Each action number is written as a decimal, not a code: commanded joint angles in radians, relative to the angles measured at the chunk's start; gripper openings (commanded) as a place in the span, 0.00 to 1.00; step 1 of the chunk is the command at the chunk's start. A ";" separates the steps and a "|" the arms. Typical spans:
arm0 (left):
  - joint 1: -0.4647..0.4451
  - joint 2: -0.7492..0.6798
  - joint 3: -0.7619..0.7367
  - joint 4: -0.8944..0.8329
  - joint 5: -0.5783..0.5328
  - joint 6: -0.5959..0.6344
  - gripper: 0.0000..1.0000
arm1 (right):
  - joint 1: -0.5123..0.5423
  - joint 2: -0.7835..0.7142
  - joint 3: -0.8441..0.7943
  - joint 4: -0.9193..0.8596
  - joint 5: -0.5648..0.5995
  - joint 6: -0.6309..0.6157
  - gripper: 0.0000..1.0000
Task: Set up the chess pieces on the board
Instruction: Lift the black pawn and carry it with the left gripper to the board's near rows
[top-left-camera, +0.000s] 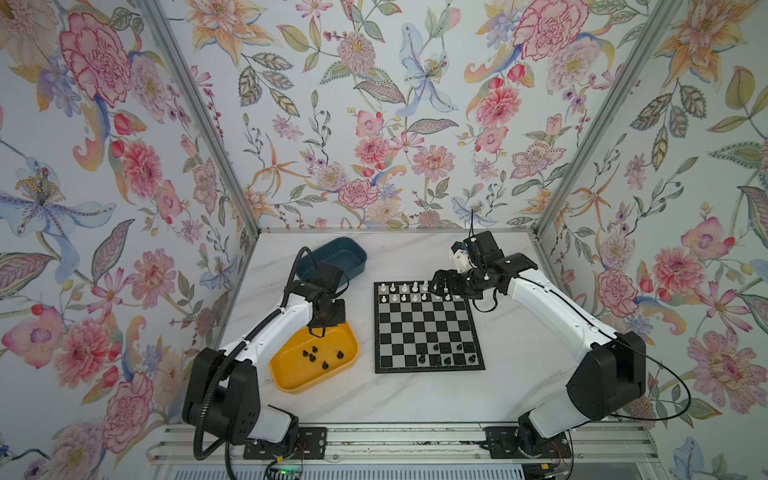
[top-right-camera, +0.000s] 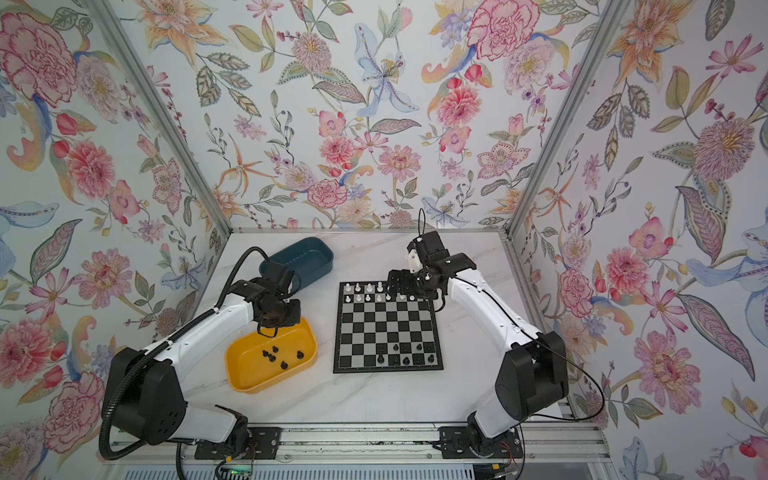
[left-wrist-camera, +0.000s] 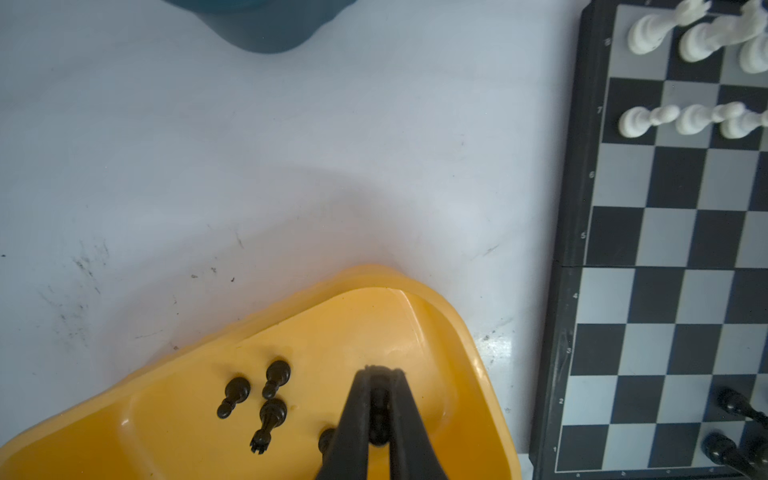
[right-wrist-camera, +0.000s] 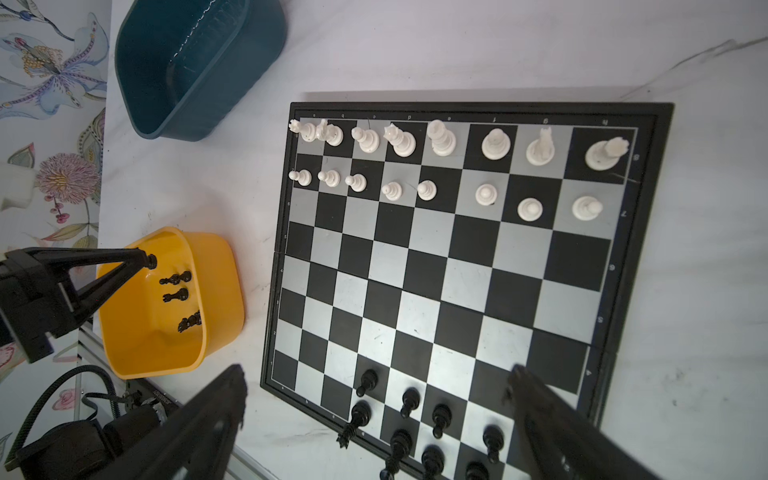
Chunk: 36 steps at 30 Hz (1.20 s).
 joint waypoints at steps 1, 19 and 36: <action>-0.047 0.011 0.066 -0.060 -0.033 -0.006 0.06 | 0.007 -0.057 -0.039 0.005 0.021 0.017 0.99; -0.452 0.237 0.162 0.063 -0.035 -0.181 0.05 | -0.044 -0.401 -0.294 -0.093 0.036 0.013 0.99; -0.572 0.413 0.256 0.082 -0.033 -0.204 0.05 | -0.149 -0.551 -0.373 -0.172 -0.009 -0.033 0.99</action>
